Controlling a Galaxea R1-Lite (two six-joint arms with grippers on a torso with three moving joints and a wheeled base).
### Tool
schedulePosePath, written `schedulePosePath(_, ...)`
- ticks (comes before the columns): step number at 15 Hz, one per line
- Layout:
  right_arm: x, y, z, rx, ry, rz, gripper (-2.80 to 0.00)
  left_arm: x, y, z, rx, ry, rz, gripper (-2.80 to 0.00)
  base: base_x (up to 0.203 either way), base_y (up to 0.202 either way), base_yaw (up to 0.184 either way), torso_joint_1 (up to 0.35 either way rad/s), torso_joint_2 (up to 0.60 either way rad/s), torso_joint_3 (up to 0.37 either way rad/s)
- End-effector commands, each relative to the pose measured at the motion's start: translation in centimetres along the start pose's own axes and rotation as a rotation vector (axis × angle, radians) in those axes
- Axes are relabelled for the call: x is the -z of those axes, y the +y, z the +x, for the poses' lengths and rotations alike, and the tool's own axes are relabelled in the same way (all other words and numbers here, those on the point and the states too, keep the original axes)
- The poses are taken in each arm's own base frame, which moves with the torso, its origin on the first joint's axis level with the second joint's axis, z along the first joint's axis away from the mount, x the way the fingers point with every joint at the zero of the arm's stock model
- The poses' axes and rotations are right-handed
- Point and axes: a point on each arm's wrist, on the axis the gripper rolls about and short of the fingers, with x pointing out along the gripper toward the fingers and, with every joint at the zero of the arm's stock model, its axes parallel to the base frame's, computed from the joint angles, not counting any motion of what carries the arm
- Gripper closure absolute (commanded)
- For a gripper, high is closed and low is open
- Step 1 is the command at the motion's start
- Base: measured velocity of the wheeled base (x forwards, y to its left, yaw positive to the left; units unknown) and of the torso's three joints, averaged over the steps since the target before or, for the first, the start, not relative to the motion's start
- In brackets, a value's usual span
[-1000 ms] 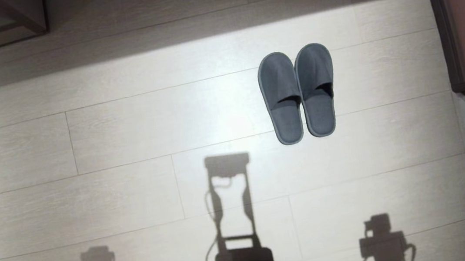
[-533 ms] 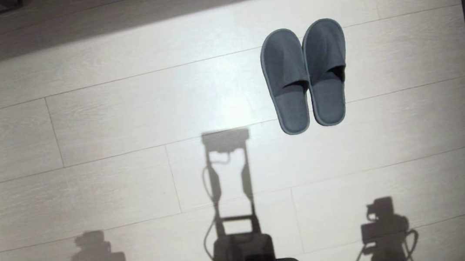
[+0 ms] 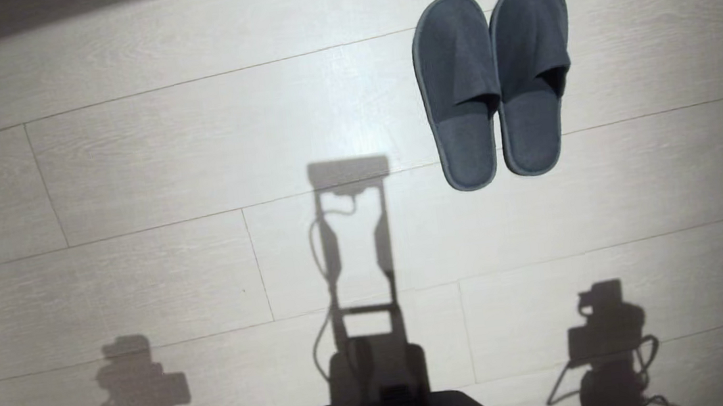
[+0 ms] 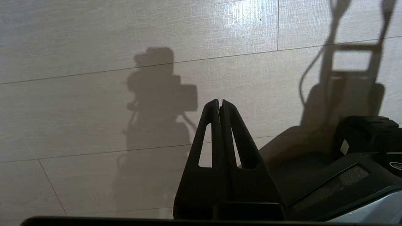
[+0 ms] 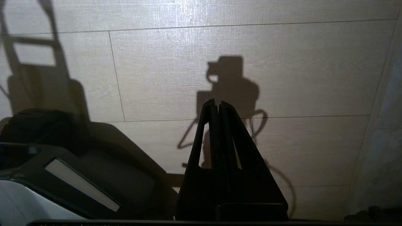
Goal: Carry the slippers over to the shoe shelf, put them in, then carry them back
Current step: Pick up the slippers on the floor
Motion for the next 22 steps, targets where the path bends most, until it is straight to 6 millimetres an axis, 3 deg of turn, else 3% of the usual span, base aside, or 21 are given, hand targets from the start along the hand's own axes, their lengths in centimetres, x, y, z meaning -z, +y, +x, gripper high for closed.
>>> schedulePosePath(1,0.0,0.0,0.0,-0.001,0.001,-0.003,0.0,0.1,0.0,0.0,0.0,0.002,0.0,0.0,0.0,0.0,0.0,0.002,0.0,-0.193)
schedulePosePath(11,-0.1,0.0,0.0,-0.009,-0.01,-0.015,0.0,0.1,0.0,0.0,0.0,0.002,0.003,0.0,0.0,0.0,0.0,0.001,0.0,-0.021)
schedulePosePath(15,-5.0,0.1,0.3,-0.093,0.003,-0.011,0.0,0.1,0.0,0.0,0.0,0.002,0.004,0.0,0.0,0.0,0.0,0.0,0.0,0.0)
schedulePosePath(18,-9.7,0.1,5.3,-0.139,0.18,-0.002,0.0,0.1,0.0,0.0,0.0,0.002,0.004,0.0,0.0,0.0,0.0,0.0,0.0,0.0)
schedulePosePath(22,-13.0,0.5,13.6,-0.222,0.3,-0.025,0.0,0.1,0.0,0.0,0.0,0.002,0.004,0.0,0.0,0.0,0.0,0.0,0.0,0.0)
